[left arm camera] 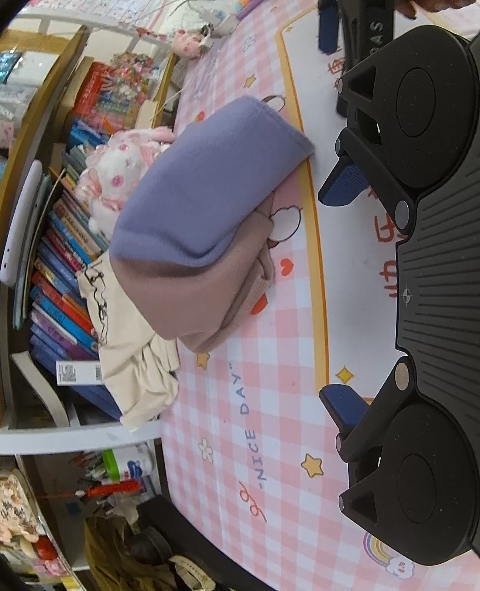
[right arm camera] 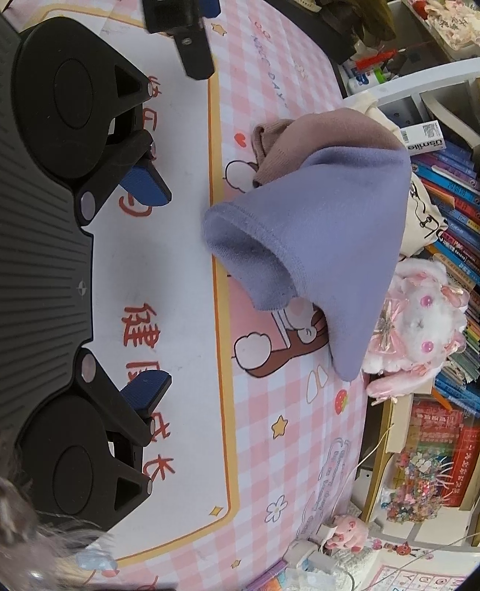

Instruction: Fold clothes

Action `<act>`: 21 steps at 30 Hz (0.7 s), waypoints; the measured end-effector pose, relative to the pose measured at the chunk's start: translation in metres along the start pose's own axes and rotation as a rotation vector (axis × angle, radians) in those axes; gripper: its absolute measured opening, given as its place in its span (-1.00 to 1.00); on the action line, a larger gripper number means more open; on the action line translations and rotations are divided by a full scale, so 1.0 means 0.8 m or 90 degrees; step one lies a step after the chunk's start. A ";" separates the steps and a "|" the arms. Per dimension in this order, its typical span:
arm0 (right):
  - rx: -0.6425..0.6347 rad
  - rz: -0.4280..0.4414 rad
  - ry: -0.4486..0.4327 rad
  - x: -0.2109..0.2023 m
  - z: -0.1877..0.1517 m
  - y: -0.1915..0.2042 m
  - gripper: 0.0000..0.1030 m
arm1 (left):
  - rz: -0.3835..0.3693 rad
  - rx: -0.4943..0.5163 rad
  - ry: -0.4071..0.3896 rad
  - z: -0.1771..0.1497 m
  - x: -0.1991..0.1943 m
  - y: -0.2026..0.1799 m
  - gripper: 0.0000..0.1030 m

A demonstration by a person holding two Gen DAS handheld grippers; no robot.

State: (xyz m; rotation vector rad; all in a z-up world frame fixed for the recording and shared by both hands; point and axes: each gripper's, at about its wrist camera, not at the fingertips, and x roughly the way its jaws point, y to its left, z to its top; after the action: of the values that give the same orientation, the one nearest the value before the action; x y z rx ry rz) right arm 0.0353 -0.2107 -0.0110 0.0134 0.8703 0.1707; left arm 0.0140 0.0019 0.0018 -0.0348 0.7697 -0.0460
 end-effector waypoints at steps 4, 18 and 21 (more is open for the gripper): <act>-0.007 0.011 0.001 0.002 -0.001 0.003 0.87 | -0.006 0.026 -0.005 -0.002 -0.002 -0.009 1.00; -0.009 0.036 -0.029 -0.011 -0.010 -0.026 0.87 | 0.004 0.022 -0.025 -0.004 -0.011 -0.035 1.00; -0.007 0.056 -0.031 -0.013 -0.013 -0.038 0.87 | 0.010 0.034 -0.018 -0.006 -0.012 -0.053 1.00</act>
State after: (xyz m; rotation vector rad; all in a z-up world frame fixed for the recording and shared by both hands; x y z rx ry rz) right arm 0.0250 -0.2428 -0.0127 0.0455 0.8208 0.2565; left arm 0.0030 -0.0397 0.0071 0.0221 0.7401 -0.0509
